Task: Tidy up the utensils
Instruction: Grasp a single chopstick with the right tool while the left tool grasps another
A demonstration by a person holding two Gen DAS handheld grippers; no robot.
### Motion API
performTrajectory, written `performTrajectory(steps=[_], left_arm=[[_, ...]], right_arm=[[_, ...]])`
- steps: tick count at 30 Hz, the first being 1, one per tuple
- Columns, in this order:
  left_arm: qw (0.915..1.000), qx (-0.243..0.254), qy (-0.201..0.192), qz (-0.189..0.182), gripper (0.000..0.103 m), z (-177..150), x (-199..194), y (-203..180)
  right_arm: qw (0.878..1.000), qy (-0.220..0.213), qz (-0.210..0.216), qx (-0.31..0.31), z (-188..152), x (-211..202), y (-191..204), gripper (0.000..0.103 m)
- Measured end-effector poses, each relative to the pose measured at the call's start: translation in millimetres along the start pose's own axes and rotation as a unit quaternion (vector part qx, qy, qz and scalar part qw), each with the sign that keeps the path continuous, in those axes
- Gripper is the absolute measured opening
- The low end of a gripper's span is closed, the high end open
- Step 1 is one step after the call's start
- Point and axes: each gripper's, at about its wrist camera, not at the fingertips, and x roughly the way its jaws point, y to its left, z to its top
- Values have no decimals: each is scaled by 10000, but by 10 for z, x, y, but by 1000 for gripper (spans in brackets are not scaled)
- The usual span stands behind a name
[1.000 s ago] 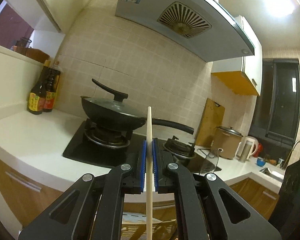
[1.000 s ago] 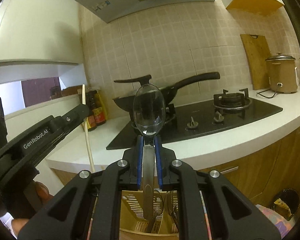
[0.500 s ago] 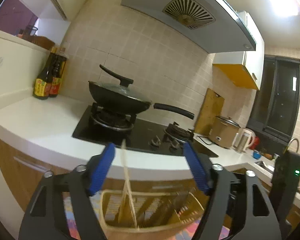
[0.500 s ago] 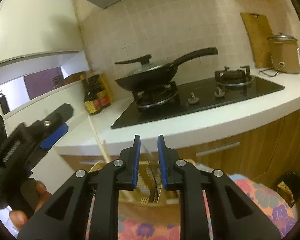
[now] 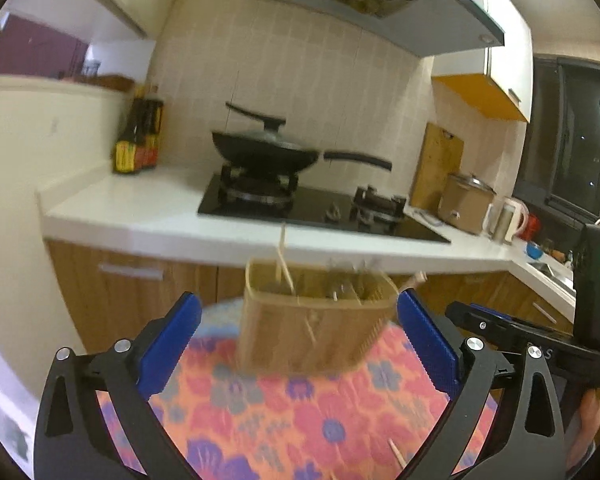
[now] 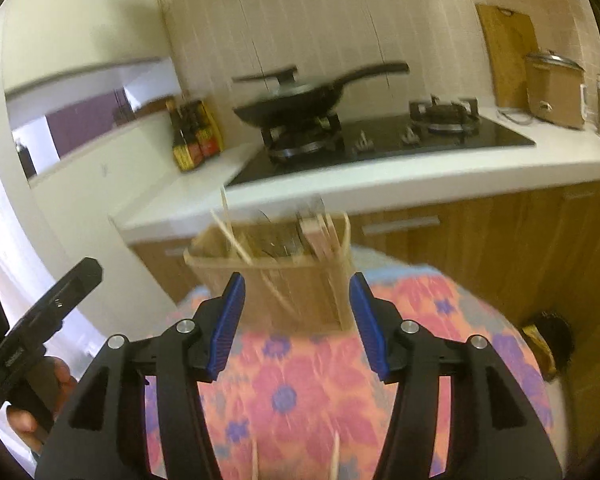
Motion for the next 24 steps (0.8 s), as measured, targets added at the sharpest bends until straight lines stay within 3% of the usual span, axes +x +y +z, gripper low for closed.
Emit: performTrajectory(steps=[5, 13, 17, 24], left_arm=[[9993, -173, 288, 158, 95, -239, -129, 6], [9906, -278, 1335, -132, 90, -749, -151, 8], [9813, -217, 1904, -168, 81, -1057, -96, -66], [9701, -124, 2418, -180, 68, -1369, 28, -211]], right_arm=[[9985, 525, -133, 9, -266, -93, -70, 52], [9896, 1423, -148, 145, -852, -86, -160, 52], [9823, 1863, -108, 165, -1120, -5, -150, 35], [9783, 2057, -219, -103, -1545, -76, -169, 28]])
